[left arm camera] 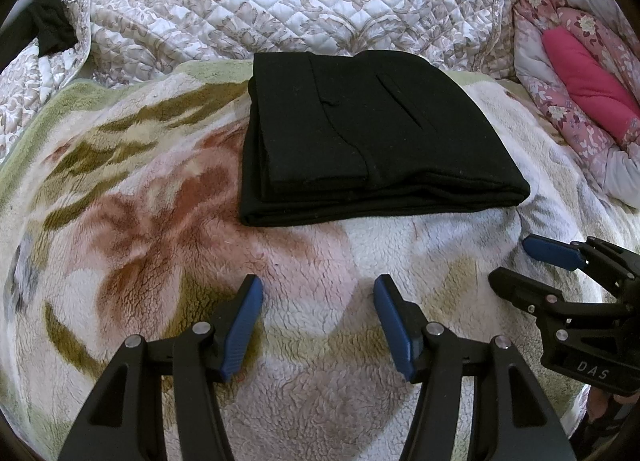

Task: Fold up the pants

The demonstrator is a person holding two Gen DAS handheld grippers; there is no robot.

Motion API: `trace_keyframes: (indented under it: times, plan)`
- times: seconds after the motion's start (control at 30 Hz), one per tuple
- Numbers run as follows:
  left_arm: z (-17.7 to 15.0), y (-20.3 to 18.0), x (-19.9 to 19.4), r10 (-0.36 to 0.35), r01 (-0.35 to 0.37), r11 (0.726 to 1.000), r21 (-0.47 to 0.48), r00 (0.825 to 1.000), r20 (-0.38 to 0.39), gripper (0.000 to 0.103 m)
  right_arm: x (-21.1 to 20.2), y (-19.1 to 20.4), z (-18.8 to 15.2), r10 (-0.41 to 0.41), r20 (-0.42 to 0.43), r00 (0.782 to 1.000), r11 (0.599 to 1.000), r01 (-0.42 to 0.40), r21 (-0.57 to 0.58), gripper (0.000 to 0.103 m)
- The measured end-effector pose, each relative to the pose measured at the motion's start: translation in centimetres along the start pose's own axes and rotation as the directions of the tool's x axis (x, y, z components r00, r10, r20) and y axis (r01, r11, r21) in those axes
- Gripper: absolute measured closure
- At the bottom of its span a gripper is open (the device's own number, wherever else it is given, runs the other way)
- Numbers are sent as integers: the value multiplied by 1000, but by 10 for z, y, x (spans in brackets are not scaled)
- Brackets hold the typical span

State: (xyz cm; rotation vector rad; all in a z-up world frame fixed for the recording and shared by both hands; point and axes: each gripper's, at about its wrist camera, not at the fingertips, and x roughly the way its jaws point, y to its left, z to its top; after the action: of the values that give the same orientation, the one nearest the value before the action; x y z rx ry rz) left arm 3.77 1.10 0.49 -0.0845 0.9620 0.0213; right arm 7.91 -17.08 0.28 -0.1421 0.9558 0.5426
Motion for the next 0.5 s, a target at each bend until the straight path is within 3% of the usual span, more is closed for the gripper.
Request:
trace_keyframes:
  times: [0.5]
  plan:
    - [0,0,0,2,-2,1000,2,1000,-2,42,0,0,0,-1,-1,1000,1000,1,-1,45]
